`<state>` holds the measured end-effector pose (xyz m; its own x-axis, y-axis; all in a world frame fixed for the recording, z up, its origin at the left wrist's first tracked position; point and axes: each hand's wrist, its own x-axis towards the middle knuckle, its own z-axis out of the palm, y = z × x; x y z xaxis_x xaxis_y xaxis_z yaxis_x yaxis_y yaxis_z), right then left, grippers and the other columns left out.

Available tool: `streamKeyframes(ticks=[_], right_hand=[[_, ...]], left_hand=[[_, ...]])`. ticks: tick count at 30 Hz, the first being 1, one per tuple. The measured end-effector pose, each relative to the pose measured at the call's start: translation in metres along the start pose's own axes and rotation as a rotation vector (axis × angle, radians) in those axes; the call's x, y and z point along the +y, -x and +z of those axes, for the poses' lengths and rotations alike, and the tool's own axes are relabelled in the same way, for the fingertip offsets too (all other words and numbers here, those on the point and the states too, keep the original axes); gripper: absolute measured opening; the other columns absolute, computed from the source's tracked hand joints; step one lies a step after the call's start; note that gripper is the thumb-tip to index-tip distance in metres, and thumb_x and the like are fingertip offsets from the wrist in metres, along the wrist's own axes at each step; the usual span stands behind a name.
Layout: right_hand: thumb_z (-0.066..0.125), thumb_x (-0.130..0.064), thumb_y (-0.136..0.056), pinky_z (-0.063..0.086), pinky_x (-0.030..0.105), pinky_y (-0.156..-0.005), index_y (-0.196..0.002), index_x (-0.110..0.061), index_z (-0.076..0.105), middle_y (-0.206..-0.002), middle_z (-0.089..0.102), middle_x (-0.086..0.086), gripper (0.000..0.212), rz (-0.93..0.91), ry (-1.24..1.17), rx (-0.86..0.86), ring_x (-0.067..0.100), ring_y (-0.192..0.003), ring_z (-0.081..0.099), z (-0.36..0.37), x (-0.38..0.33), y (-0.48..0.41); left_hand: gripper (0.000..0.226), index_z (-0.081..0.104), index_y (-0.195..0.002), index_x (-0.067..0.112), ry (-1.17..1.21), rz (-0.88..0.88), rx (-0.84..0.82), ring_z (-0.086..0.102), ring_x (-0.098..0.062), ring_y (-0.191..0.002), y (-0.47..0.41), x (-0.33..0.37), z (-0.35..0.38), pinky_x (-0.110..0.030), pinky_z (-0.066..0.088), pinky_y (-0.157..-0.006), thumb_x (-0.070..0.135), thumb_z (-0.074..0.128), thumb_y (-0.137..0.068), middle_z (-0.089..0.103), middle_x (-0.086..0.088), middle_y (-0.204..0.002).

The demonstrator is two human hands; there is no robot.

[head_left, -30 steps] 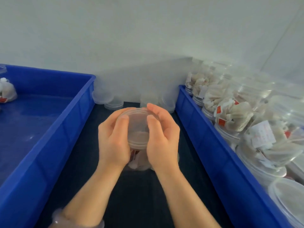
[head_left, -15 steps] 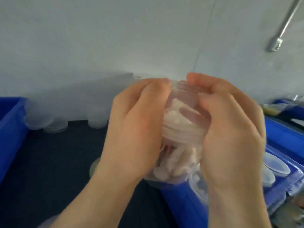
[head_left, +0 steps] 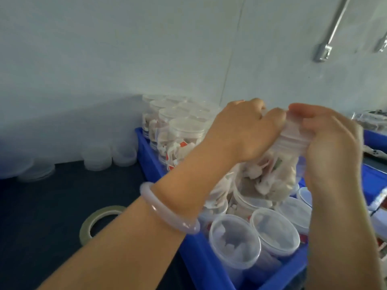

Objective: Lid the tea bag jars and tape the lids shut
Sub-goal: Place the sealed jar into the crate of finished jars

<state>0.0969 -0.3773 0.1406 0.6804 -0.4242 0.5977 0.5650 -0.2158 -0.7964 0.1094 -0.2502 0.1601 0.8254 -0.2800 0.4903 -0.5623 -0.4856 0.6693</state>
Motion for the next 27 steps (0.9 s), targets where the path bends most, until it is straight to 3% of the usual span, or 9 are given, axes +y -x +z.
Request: streamKeyframes(ticks=[3, 6, 7, 9, 11, 16, 22, 25, 27], right_hand=[[0.046, -0.014, -0.069, 0.047, 0.013, -0.064, -0.084, -0.02, 0.071, -0.066, 0.069, -0.017, 0.03, 0.068, 0.037, -0.044, -0.003, -0.07, 0.064, 0.006, 0.015, -0.01], [0.043, -0.015, -0.066, 0.046, 0.01, -0.06, -0.081, -0.02, 0.069, -0.071, 0.067, -0.014, 0.031, 0.079, 0.018, -0.061, -0.005, -0.067, 0.063, 0.008, 0.029, -0.016], [0.042, -0.016, -0.064, 0.046, 0.01, -0.061, -0.079, -0.023, 0.069, -0.072, 0.067, -0.014, 0.031, 0.089, 0.001, -0.062, -0.004, -0.068, 0.063, 0.007, 0.035, -0.018], [0.042, -0.017, -0.064, 0.047, 0.011, -0.064, -0.079, -0.024, 0.068, -0.075, 0.068, -0.013, 0.031, 0.125, -0.004, -0.064, -0.001, -0.072, 0.063, 0.009, 0.046, -0.022], [0.044, -0.012, -0.074, 0.047, 0.013, -0.067, -0.084, -0.022, 0.069, -0.08, 0.068, -0.01, 0.028, 0.161, -0.008, -0.073, 0.0, -0.074, 0.062, 0.011, 0.06, -0.023], [0.042, 0.002, -0.083, 0.05, 0.023, -0.074, -0.096, -0.014, 0.071, -0.092, 0.072, 0.003, 0.036, 0.304, -0.003, -0.092, 0.012, -0.085, 0.063, 0.016, 0.09, -0.017], [0.046, -0.002, -0.086, 0.049, 0.048, -0.092, -0.093, -0.018, 0.071, -0.103, 0.07, 0.015, 0.031, 0.316, 0.033, -0.139, 0.029, -0.093, 0.063, 0.019, 0.093, -0.019], [0.049, -0.012, -0.093, 0.049, 0.04, -0.086, -0.089, -0.023, 0.071, -0.092, 0.071, 0.001, 0.025, 0.264, 0.121, -0.154, 0.02, -0.092, 0.064, 0.022, 0.091, -0.017], [0.049, -0.02, -0.095, 0.047, 0.035, -0.08, -0.09, -0.018, 0.073, -0.09, 0.071, 0.006, 0.024, 0.259, 0.147, -0.201, 0.022, -0.091, 0.063, 0.021, 0.089, -0.016]], left_hand=[[0.027, 0.047, -0.082, 0.014, -0.118, -0.028, -0.068, 0.05, -0.028, -0.101, -0.015, -0.014, 0.006, -0.033, 0.033, -0.073, 0.033, 0.036, -0.096, 0.057, -0.01, -0.103], [0.03, 0.052, -0.102, 0.013, -0.153, -0.081, -0.11, 0.051, -0.026, -0.105, -0.024, -0.022, 0.014, -0.035, 0.036, -0.087, 0.035, 0.032, -0.097, 0.058, -0.007, -0.11], [0.03, 0.051, -0.104, 0.014, -0.188, -0.086, -0.127, 0.049, -0.025, -0.108, -0.028, -0.024, 0.016, -0.04, 0.032, -0.099, 0.037, 0.031, -0.098, 0.057, -0.005, -0.111], [0.033, 0.049, -0.107, 0.018, -0.324, -0.123, -0.176, 0.04, -0.025, -0.123, -0.035, -0.029, 0.019, -0.056, 0.008, -0.113, 0.04, 0.026, -0.098, 0.054, -0.005, -0.12], [0.035, 0.049, -0.112, 0.021, -0.447, -0.165, -0.236, 0.033, -0.027, -0.132, -0.04, -0.034, 0.022, -0.063, -0.002, -0.111, 0.042, 0.024, -0.098, 0.049, -0.006, -0.132], [0.05, 0.042, -0.138, 0.02, -0.652, -0.209, -0.359, 0.031, -0.027, -0.136, -0.046, -0.046, 0.035, -0.059, 0.015, -0.111, 0.043, 0.02, -0.1, 0.037, -0.004, -0.147], [0.039, 0.048, -0.13, 0.019, -0.685, -0.208, -0.344, 0.045, -0.026, -0.123, -0.048, -0.046, 0.037, -0.046, 0.025, -0.105, 0.033, 0.029, -0.099, 0.05, -0.004, -0.135], [0.032, 0.053, -0.121, 0.02, -0.677, -0.192, -0.314, 0.05, -0.025, -0.115, -0.048, -0.045, 0.035, -0.041, 0.032, -0.1, 0.034, 0.034, -0.099, 0.056, -0.004, -0.127], [0.029, 0.055, -0.115, 0.018, -0.63, -0.185, -0.31, 0.051, -0.026, -0.115, -0.048, -0.043, 0.03, -0.041, 0.035, -0.102, 0.032, 0.036, -0.098, 0.057, -0.005, -0.127]])
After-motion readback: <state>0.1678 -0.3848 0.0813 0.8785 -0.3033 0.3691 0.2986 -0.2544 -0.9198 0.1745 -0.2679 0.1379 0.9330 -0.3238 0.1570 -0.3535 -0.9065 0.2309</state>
